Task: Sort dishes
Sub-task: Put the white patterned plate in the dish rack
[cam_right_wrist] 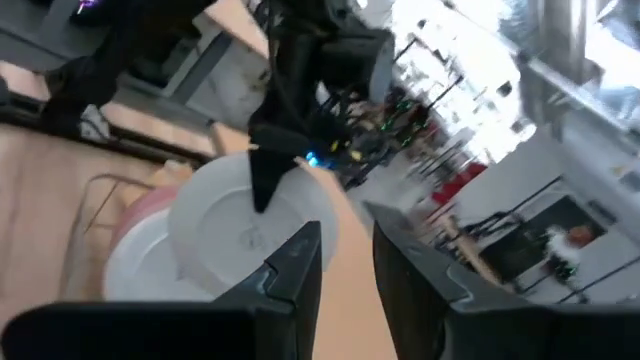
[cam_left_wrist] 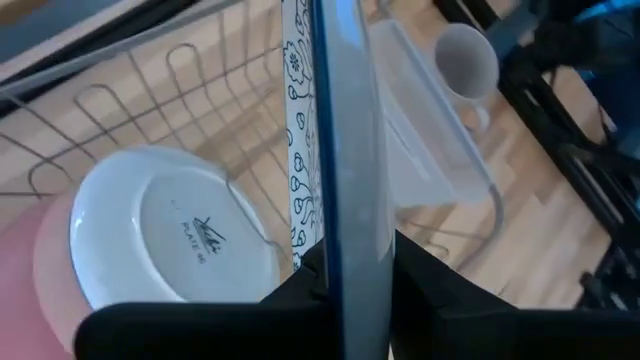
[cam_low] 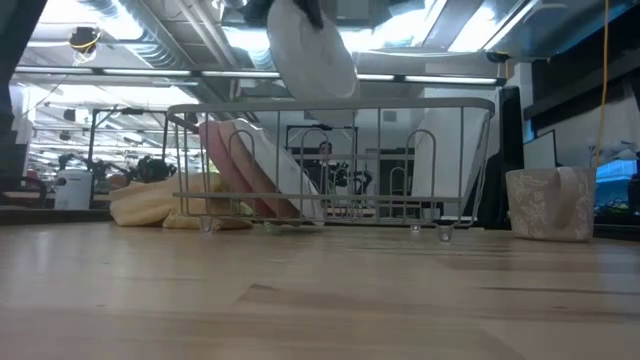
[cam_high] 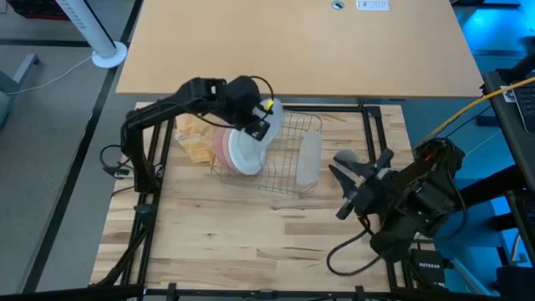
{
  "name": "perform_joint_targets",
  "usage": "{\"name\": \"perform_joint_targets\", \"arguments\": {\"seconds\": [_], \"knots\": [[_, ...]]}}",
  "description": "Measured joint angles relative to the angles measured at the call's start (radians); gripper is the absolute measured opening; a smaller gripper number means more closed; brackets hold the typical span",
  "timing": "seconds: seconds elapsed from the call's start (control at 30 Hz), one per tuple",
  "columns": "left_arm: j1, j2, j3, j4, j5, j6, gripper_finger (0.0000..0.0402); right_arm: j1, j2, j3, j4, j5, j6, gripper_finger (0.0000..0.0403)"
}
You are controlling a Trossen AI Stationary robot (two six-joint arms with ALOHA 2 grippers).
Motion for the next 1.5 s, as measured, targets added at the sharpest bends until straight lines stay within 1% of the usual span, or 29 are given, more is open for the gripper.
{"name": "perform_joint_targets", "arguments": {"seconds": [0.03, 0.1, 0.2, 0.3, 0.4, 0.5, 0.73, 0.83, 0.97, 1.07, 1.3, 1.5], "knots": [[0.006, 0.007, 0.000, 0.002, 0.000, -0.014, 0.0029, -0.006, 0.000, 0.000, -0.041, -0.018, 0.052, 0.0097], [0.009, 0.026, 0.000, 0.014, 0.001, -0.033, 0.0029, -0.017, -0.005, -0.013, -0.036, -0.054, 0.100, 0.0097], [0.007, 0.063, 0.000, 0.041, 0.013, -0.039, 0.0029, -0.031, -0.008, -0.016, -0.042, -0.139, 0.106, 0.0097], [0.006, 0.105, 0.000, 0.026, 0.020, -0.041, 0.0029, -0.047, -0.008, -0.016, -0.041, -0.217, 0.109, 0.0097], [0.011, 0.147, -0.001, 0.029, 0.028, -0.042, 0.0029, -0.047, -0.008, -0.016, -0.042, -0.256, 0.109, 0.0097], [0.025, 0.171, -0.002, 0.028, 0.031, -0.048, 0.0029, -0.045, -0.008, -0.016, -0.042, -0.267, 0.117, 0.0097], [0.054, 0.164, -0.002, 0.016, 0.026, -0.069, 0.0028, -0.045, -0.008, -0.016, -0.041, -0.278, 0.135, 0.0097], [0.060, 0.149, -0.001, -0.016, 0.028, -0.077, 0.0028, -0.045, -0.008, -0.016, -0.041, -0.292, 0.136, 0.0097], [0.060, 0.148, 0.000, -0.107, 0.029, -0.079, 0.0028, -0.045, -0.008, -0.016, -0.041, -0.297, 0.142, 0.0097], [0.060, 0.147, 0.000, -0.130, 0.029, -0.081, 0.0028, -0.045, -0.008, -0.016, -0.041, -0.300, 0.143, 0.0097], [0.057, 0.149, 0.000, -0.083, 0.030, -0.080, 0.0028, -0.045, -0.008, -0.016, -0.041, -0.300, 0.143, 0.0097], [0.057, 0.149, -0.001, -0.059, 0.061, -0.084, 0.0028, -0.045, -0.008, -0.016, -0.041, -0.300, 0.143, 0.0097]]}}
